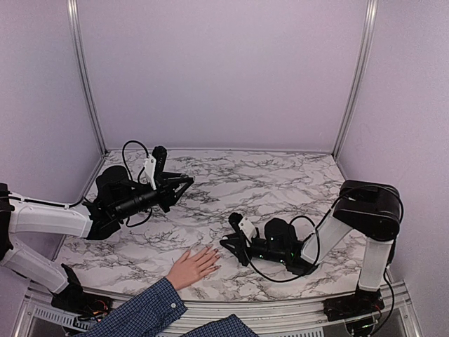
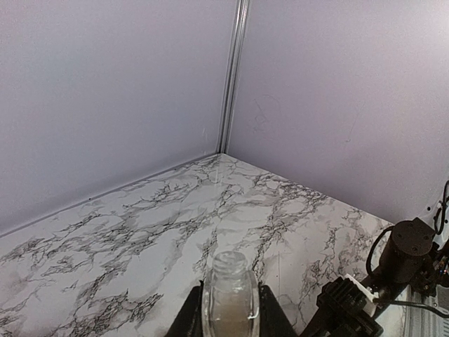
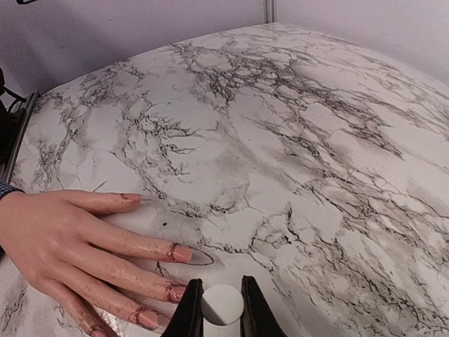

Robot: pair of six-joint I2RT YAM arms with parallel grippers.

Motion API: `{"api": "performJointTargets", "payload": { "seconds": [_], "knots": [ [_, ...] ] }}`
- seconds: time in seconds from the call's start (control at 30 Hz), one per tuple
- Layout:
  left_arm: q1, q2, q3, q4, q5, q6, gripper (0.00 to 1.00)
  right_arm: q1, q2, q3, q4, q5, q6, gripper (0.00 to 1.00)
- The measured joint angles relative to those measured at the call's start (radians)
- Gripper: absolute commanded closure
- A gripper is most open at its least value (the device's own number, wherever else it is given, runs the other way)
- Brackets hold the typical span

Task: Paint the nails
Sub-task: Paint the hand on the nail.

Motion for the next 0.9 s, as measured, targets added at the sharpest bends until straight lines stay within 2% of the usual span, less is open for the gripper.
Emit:
{"api": "performJointTargets", "payload": {
  "seconds": [0.37,0.9],
  "knots": [
    [0.000,0.000,0.000,0.000,0.000,0.000,1.00,-0.014,-0.033,-0.010,0.014,-0.004,-0.001,1.00],
    [0.000,0.000,0.000,0.000,0.000,0.000,1.00,-0.003,-0.032,-0.019,0.065,-0.119,0.000,1.00]
  ]
}}
